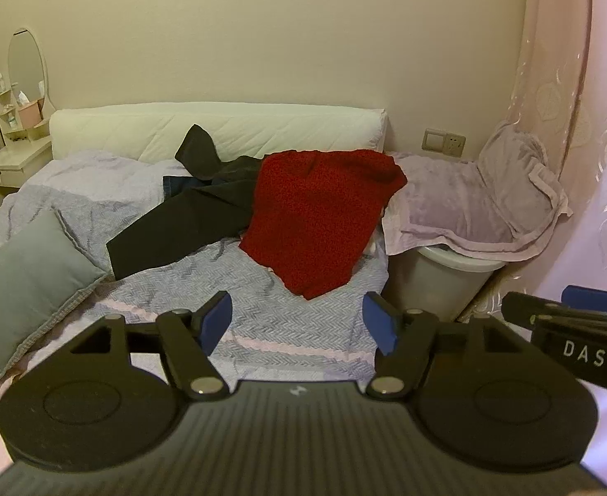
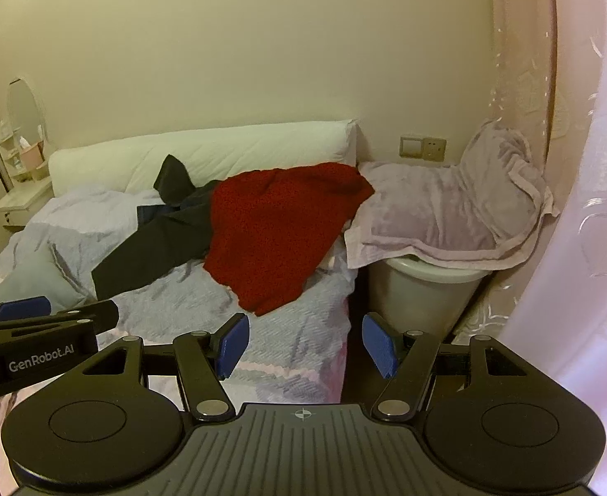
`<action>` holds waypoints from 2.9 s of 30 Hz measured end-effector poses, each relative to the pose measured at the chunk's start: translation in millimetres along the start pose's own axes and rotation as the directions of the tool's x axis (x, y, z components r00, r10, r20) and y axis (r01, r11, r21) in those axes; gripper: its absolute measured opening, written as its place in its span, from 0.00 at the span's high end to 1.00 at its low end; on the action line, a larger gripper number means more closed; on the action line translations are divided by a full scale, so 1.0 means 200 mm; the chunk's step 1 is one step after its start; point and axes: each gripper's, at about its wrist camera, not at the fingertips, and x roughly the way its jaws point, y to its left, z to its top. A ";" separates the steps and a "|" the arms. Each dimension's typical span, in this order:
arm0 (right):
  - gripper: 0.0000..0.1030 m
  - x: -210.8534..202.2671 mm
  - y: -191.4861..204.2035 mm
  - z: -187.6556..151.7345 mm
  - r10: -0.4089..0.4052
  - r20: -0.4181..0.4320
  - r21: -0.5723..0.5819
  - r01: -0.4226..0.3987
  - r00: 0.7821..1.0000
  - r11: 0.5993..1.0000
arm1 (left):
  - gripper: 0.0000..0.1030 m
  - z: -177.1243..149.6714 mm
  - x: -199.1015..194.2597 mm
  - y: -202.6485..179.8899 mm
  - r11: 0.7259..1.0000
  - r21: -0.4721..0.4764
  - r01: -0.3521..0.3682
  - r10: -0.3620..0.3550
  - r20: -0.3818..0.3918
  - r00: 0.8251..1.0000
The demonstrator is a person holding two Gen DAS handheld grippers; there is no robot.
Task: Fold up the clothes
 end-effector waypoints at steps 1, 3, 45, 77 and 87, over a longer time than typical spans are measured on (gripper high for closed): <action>0.37 0.00 0.00 0.00 0.002 0.004 0.000 -0.002 1.000 1.000 | 0.35 0.00 0.00 0.00 1.000 -0.001 0.001 -0.001 -0.001 1.000; 0.37 0.01 0.01 0.00 0.004 0.004 0.002 -0.004 1.000 1.000 | 0.35 0.00 0.01 -0.01 1.000 -0.002 0.002 -0.002 -0.004 1.000; 0.37 0.00 -0.09 0.08 0.003 0.006 0.005 -0.003 1.000 1.000 | 0.35 0.04 0.01 -0.07 1.000 -0.012 -0.004 0.004 -0.002 1.000; 0.37 0.50 -0.13 0.28 0.041 -0.041 -0.032 -0.042 0.998 0.999 | 0.30 0.30 0.47 -0.04 0.998 -0.048 -0.047 0.046 -0.023 0.999; 0.37 1.03 -0.28 0.48 0.136 -0.114 -0.001 -0.137 0.984 0.991 | 0.30 0.51 1.02 -0.12 0.994 -0.062 -0.087 0.079 -0.120 0.990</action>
